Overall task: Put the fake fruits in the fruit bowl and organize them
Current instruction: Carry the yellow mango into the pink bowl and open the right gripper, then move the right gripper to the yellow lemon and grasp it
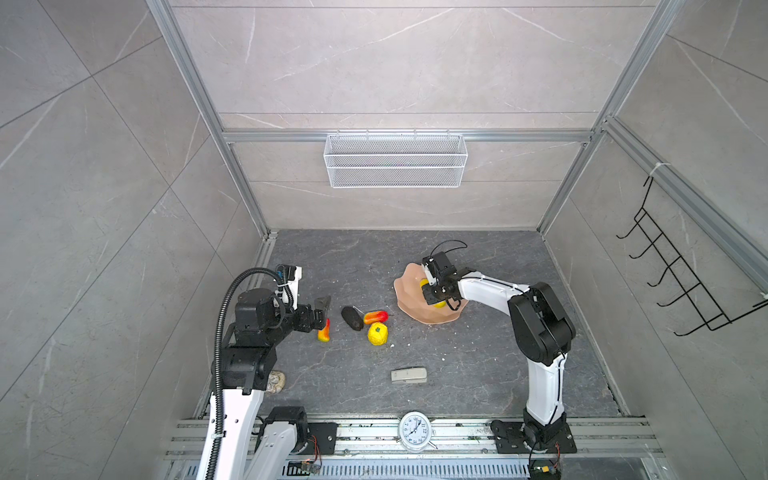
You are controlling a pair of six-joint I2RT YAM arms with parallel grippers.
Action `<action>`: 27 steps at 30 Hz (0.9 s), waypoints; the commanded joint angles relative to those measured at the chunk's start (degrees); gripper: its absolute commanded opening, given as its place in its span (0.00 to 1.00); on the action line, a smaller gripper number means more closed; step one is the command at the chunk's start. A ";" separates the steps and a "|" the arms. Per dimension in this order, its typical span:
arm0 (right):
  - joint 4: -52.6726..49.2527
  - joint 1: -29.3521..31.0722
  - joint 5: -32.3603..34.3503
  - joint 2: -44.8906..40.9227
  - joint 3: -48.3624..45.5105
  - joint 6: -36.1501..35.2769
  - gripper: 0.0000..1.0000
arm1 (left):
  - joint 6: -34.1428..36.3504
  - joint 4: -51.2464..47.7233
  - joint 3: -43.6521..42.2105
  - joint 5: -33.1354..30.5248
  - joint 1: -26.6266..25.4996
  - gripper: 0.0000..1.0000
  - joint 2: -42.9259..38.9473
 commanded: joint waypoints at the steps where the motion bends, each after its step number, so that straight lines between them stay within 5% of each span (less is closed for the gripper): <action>1: 0.71 -0.16 1.38 0.41 0.79 1.06 0.41 | 1.14 -0.31 0.22 0.78 -0.24 1.00 0.14; 12: -3.90 0.52 1.78 -8.17 2.18 -1.81 0.82 | 1.22 -0.33 0.18 0.94 -0.24 1.00 0.31; 14: -4.79 1.78 1.67 -10.69 2.84 -3.53 0.99 | 1.23 -0.33 0.18 1.04 -0.24 1.00 0.30; 20: -7.25 9.95 1.23 -15.51 5.63 -9.12 1.00 | 1.31 -0.42 0.30 0.72 -0.25 1.00 0.04; 27: -6.61 21.14 -3.56 -14.91 4.57 -7.86 1.00 | 1.40 -0.47 0.24 0.64 -0.24 1.00 -0.34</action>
